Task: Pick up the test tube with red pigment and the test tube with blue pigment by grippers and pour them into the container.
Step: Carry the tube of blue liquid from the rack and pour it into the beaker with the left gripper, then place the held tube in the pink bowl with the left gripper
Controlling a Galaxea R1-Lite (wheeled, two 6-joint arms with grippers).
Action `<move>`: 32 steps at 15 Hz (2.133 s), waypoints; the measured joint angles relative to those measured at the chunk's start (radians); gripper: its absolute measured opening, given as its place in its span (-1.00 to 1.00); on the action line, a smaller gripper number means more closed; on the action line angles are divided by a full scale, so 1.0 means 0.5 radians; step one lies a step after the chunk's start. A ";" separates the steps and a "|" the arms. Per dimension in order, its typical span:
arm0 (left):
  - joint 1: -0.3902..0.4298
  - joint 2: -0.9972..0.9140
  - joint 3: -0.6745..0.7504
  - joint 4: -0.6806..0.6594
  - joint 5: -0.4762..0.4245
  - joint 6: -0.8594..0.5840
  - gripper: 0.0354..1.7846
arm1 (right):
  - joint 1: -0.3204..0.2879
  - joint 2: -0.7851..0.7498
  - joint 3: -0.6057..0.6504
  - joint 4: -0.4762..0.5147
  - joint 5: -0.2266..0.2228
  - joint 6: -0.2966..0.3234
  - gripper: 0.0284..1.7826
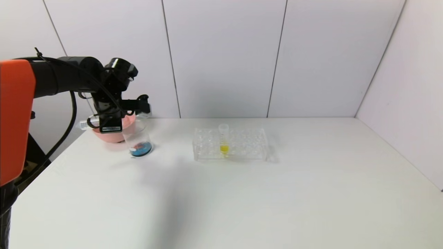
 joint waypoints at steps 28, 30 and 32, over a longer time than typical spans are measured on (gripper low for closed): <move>-0.018 -0.176 0.003 -0.086 -0.489 -0.714 -0.53 | 0.001 0.000 0.000 0.000 0.000 0.000 0.99; -0.005 -0.206 0.003 -0.095 -0.500 -0.877 -0.53 | 0.000 0.000 0.000 0.000 0.000 0.000 0.99; 0.013 -0.234 0.003 -0.106 -0.524 -1.060 -0.53 | -0.001 0.000 0.000 -0.001 0.000 0.000 0.99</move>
